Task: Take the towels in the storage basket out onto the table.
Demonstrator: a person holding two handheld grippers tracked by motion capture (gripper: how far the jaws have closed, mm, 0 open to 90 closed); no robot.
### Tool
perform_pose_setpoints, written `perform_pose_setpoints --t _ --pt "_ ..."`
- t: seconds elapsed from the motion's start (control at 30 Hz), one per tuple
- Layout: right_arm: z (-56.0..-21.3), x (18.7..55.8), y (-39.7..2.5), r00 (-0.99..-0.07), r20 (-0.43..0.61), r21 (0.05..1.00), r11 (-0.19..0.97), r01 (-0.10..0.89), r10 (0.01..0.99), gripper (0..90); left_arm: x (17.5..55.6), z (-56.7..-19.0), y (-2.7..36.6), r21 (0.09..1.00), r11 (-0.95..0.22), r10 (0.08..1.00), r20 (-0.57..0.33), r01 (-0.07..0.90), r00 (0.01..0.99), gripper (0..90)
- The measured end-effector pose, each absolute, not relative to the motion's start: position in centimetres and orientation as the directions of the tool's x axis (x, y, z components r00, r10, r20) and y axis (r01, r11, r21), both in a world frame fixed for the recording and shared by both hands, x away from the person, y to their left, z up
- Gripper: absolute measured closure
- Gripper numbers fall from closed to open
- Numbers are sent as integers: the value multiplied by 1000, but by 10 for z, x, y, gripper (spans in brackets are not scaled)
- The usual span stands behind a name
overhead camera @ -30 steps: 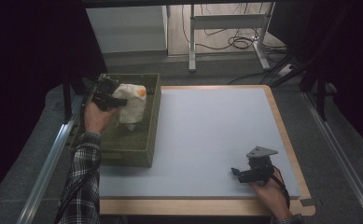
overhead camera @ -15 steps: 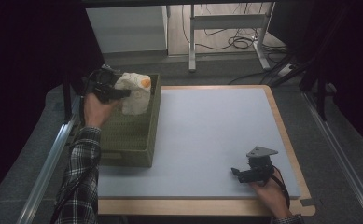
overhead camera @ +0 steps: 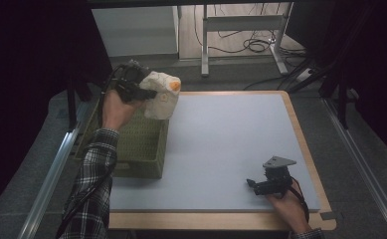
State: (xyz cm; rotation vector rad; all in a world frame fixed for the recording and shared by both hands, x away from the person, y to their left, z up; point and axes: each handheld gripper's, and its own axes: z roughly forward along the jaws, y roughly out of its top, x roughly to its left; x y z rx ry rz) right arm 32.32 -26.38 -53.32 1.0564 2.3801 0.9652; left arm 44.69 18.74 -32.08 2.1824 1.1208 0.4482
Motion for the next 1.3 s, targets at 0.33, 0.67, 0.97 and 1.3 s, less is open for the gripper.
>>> perform_pose_setpoints --t 0.33,0.67,0.97,1.3 --pt "-533 323 -264 -653 -45 712 483 509 756 50 450 -315 147 677 -479 770 18 559 638 769" --pt "-533 323 -264 -655 -48 711 486 508 754 50 455 -324 111 680 -496 732 -7 540 682 769" --pt "-533 323 -264 -655 -48 711 487 508 754 50 459 -345 82 663 -520 702 -27 538 712 767" --pt "-533 323 -264 -656 -48 711 487 507 754 50 462 -374 56 640 -538 673 -65 548 737 764"
